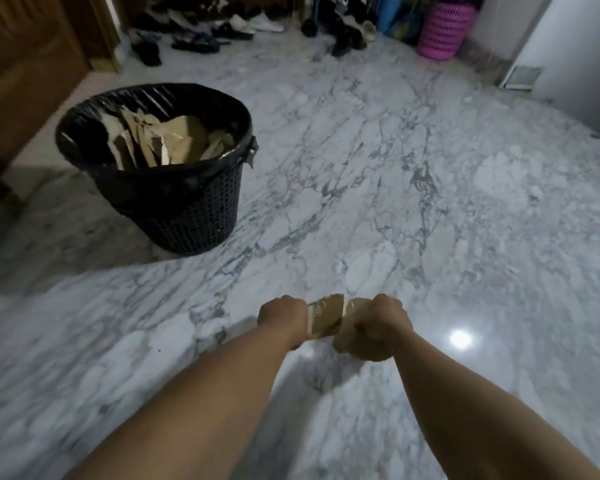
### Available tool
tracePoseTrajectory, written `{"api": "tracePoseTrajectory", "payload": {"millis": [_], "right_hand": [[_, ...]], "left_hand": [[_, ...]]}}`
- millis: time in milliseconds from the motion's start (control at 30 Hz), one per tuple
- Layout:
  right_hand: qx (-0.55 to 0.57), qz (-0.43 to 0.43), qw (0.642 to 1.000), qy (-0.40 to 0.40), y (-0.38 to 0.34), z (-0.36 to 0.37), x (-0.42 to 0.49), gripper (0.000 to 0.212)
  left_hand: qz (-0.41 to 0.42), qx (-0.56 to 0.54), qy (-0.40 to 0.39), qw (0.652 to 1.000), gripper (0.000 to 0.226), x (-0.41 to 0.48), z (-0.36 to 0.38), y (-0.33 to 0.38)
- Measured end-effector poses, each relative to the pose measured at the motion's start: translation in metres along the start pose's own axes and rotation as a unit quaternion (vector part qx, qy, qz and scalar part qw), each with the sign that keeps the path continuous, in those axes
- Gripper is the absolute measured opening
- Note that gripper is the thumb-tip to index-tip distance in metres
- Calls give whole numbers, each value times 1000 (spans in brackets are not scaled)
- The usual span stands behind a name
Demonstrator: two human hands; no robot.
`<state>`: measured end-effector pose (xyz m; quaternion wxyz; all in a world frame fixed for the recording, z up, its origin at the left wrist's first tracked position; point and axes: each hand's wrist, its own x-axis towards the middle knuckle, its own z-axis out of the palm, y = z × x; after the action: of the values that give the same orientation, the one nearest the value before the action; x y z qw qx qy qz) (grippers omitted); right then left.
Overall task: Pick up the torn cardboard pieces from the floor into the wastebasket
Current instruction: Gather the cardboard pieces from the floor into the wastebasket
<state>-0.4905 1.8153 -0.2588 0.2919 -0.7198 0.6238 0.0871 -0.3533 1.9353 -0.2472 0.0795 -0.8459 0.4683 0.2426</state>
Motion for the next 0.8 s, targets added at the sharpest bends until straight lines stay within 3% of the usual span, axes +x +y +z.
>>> {"api": "tracePoseTrajectory", "payload": {"millis": [100,200,367,433,533,633,700,800], "right_hand": [[-8,-47,998,-28,-24,-13,-26,40],[103,-93,990,33,-77,-45,-37,47],[185,-236,947,118,-210,-133,-78,52],[154,-282,936,140,-258,-155,-107,35],[92,-334,922,174,-314,-166,-135,23],[36,-368,916,156,-347,-159,-152,7],[70,-351,926,122,-364,-153,-153,2],[216,-319,919,77,-384,-145,-158,6]], "left_hand": [[8,-49,-29,998,28,-26,-33,-26],[48,-110,-27,992,26,-39,-109,-59],[61,-199,157,965,19,-98,-258,-121],[42,-253,224,940,22,-116,-291,-144],[15,-276,324,905,55,-116,-297,-179],[15,-305,373,876,69,-106,-282,-217],[-8,-339,407,848,59,-97,-279,-240],[-29,-385,428,817,26,-77,-283,-256]]}}
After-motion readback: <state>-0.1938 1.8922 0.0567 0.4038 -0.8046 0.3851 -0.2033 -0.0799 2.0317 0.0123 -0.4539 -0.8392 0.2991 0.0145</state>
